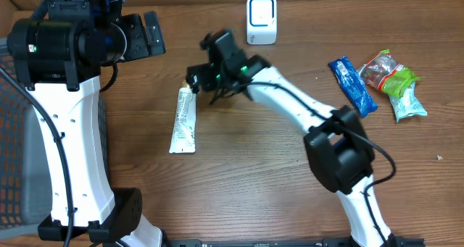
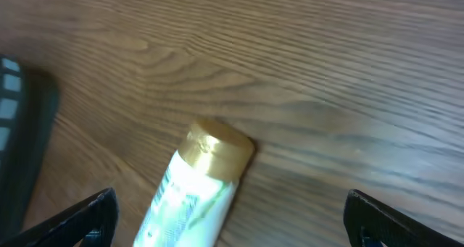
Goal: Scan the item barcode
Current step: 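Move the right gripper to the white tube and grasp its cap end, then lift the white tube and swing it toward the scanner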
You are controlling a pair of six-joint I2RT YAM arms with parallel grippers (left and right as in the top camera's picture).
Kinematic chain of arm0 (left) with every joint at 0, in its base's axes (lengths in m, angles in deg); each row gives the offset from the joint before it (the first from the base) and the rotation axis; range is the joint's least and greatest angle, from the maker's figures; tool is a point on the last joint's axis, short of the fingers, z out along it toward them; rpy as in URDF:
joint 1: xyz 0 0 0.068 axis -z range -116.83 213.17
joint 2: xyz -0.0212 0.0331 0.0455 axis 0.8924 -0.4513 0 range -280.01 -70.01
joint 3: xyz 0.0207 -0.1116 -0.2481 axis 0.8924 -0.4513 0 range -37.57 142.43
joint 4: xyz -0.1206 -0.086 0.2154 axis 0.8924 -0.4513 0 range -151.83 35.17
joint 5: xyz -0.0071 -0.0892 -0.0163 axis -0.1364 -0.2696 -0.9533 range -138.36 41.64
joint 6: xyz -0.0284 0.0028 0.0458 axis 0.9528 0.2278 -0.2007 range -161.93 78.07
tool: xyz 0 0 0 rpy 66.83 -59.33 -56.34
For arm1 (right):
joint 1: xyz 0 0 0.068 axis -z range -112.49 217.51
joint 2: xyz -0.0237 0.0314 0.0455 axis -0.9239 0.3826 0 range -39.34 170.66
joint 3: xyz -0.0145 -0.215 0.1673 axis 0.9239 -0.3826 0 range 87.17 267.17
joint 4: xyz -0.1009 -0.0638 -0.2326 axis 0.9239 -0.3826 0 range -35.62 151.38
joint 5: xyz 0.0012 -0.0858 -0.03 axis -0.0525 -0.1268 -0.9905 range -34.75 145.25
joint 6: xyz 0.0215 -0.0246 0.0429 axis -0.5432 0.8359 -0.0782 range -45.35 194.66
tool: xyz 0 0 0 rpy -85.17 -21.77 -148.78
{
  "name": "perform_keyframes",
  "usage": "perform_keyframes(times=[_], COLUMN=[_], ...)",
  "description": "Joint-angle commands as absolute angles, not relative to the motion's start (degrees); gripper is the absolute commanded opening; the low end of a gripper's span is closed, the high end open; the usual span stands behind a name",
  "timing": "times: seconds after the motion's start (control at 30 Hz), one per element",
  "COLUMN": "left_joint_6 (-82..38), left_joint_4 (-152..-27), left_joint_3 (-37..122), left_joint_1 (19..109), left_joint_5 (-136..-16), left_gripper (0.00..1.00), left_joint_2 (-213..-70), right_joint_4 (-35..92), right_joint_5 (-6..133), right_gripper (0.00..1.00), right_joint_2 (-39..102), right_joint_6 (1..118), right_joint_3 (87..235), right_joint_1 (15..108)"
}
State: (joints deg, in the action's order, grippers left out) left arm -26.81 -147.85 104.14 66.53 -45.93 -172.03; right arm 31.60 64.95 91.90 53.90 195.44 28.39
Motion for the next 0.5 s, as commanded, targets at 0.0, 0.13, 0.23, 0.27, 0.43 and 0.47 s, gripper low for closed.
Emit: perform_keyframes(times=[0.0, 0.13, 0.23, 0.27, 0.43, 0.47], left_joint_6=[-26.0, -26.0, -26.0, -26.0, -26.0, -26.0], left_joint_4=[-147.6, -147.6, -147.6, -147.6, -147.6, -147.6], left_joint_3=[104.0, 104.0, 104.0, 104.0, 104.0, 104.0], left_joint_1=[66.6, 66.6, 66.6, 66.6, 66.6, 66.6], left_joint_5=[-45.4, -45.4, -45.4, -45.4, -45.4, -45.4], left_gripper=[1.0, 1.0, 1.0, 1.0, 1.0, 1.0], left_joint_2=[-172.0, -172.0, -172.0, -172.0, -172.0, -172.0], right_joint_4=[33.7, 35.3, 36.9, 37.0, 37.2, 37.0], right_joint_5=[61.3, 63.1, 65.0, 65.3, 65.4, 65.4], right_gripper=[0.99, 1.0, 1.0, 1.0, 0.96, 0.92], right_joint_2=[94.2, 95.9, 97.2, 97.5, 99.1, 99.6], right_joint_6=[51.9, 51.9, 51.9, 51.9, 50.3, 49.0], right_joint_3=[195.1, 195.1, 195.1, 195.1, 195.1, 195.1], right_joint_1=[26.9, 25.2, 24.1, 23.8, 23.2, 23.2])
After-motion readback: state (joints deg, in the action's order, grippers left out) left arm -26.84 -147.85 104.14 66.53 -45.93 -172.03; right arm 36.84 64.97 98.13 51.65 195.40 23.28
